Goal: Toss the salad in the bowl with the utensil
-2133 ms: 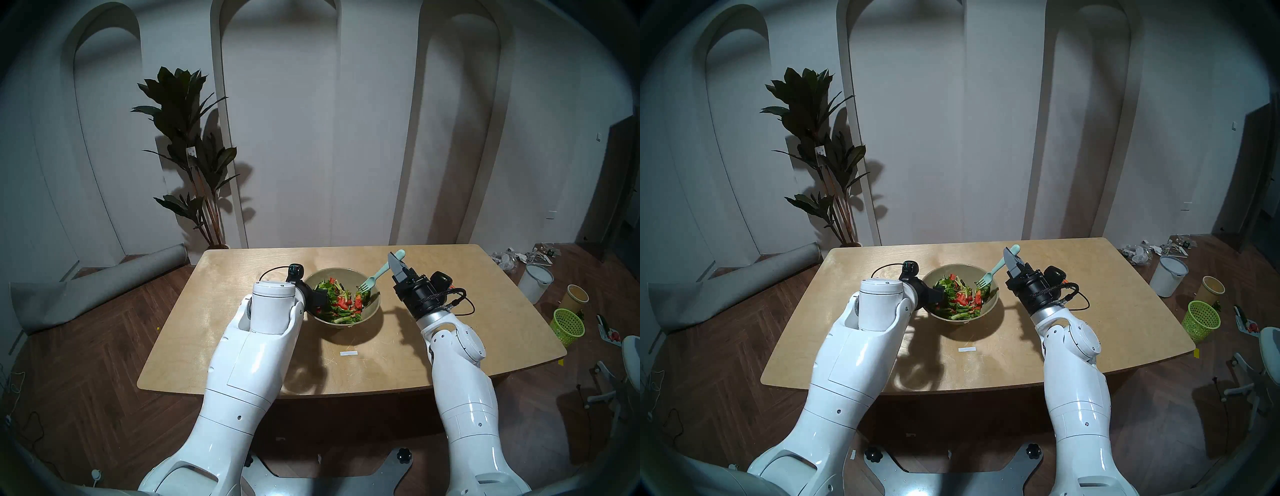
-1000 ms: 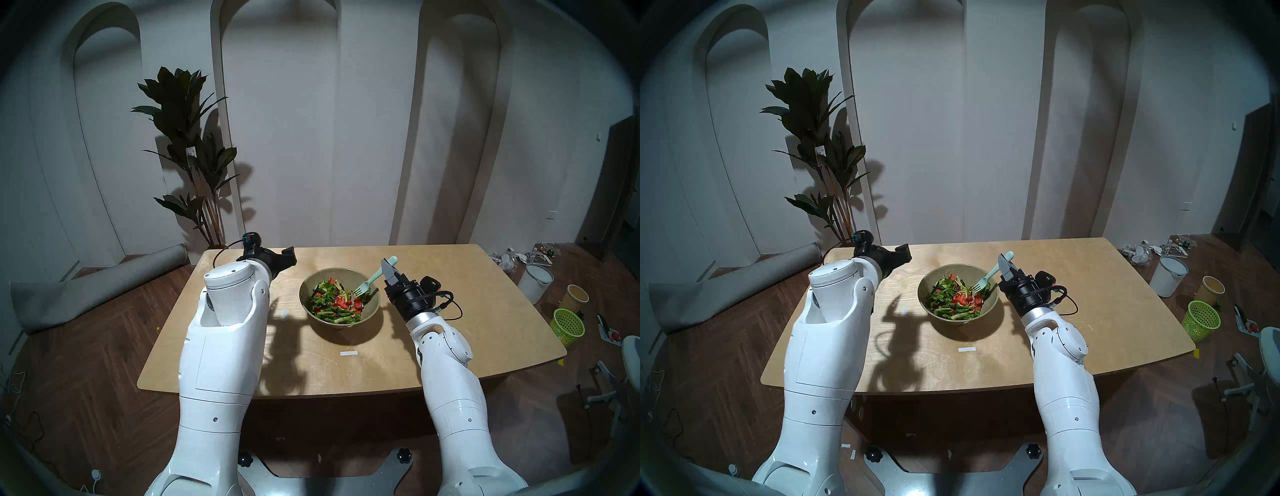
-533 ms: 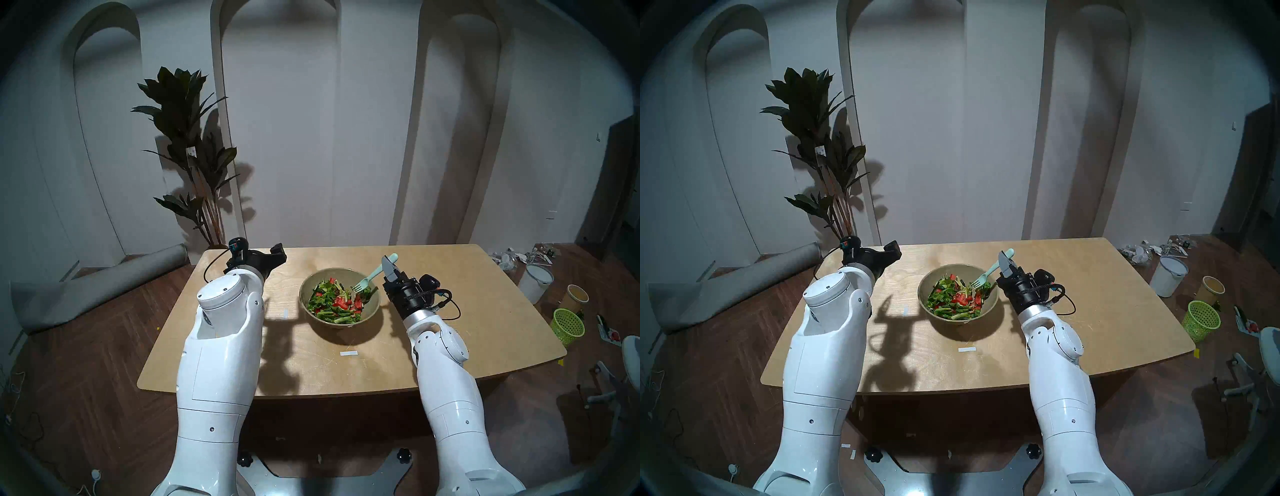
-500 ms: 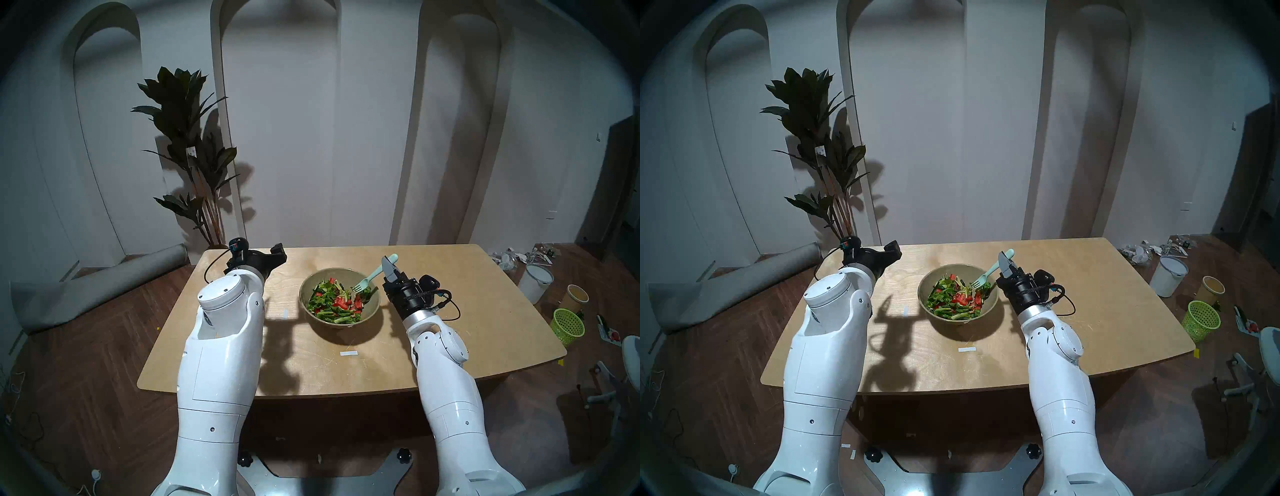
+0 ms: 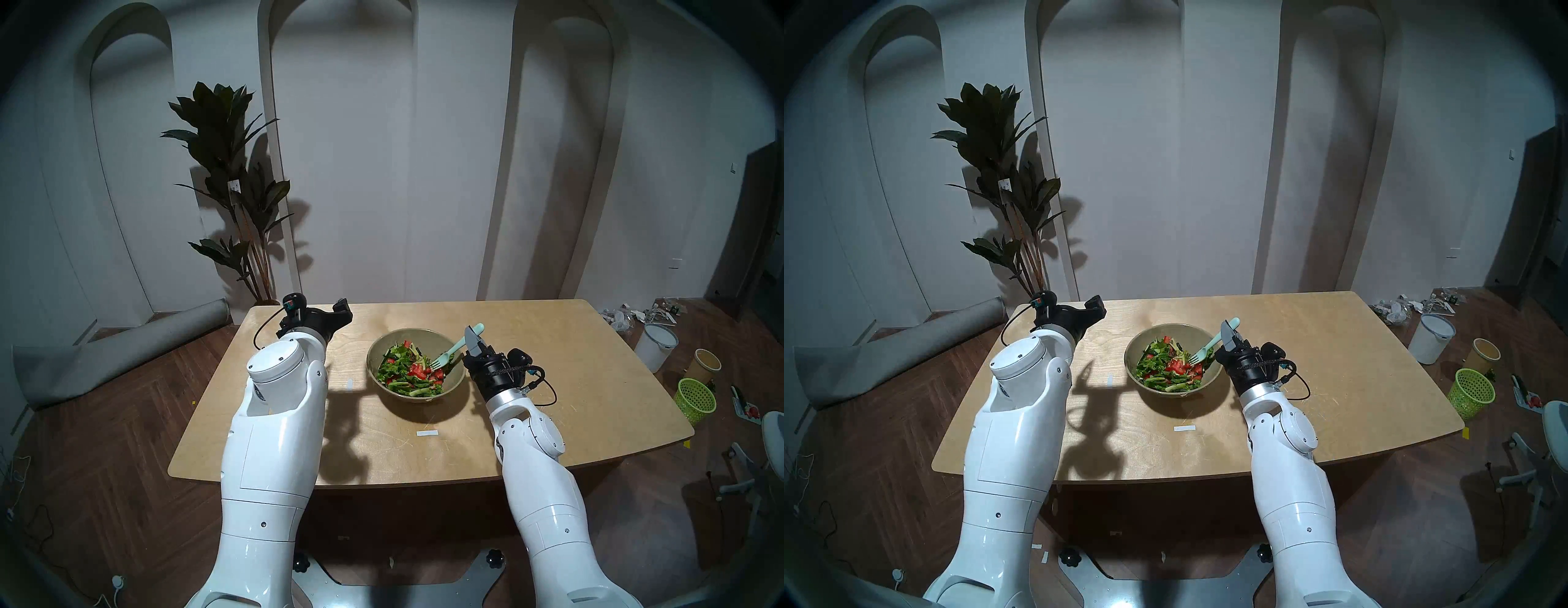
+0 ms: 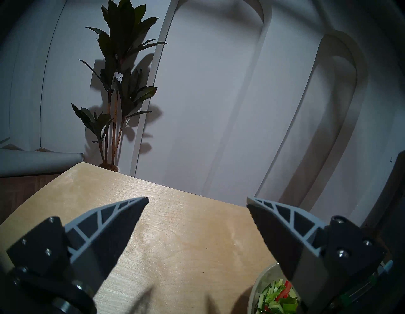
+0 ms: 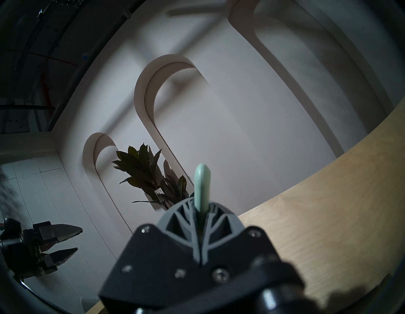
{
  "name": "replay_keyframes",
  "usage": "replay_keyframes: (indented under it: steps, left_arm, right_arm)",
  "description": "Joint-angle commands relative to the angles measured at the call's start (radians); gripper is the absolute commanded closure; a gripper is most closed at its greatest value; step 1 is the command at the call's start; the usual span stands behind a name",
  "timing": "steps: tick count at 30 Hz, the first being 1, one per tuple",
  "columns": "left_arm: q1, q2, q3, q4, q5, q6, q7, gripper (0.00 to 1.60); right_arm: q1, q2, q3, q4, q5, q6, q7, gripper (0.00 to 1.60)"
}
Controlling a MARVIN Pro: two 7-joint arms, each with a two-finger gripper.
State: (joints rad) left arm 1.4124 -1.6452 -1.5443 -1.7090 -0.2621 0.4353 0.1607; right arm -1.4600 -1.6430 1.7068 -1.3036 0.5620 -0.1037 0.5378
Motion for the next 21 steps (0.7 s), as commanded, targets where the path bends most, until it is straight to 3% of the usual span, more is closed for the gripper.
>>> replay_keyframes:
  steps: [1,21]
  left_arm:
    - [-0.033,0.002,0.000,-0.008,-0.001,-0.005,-0.006,0.00]
    - [-0.041,-0.012,0.003,-0.001,0.002,0.008,0.003,0.00]
  right_arm:
    - [0.009,0.001,-0.003,-0.024,-0.027,-0.031,-0.029,1.60]
    - [0.053,0.023,-0.025,0.044,-0.071,-0.032,-0.035,1.60]
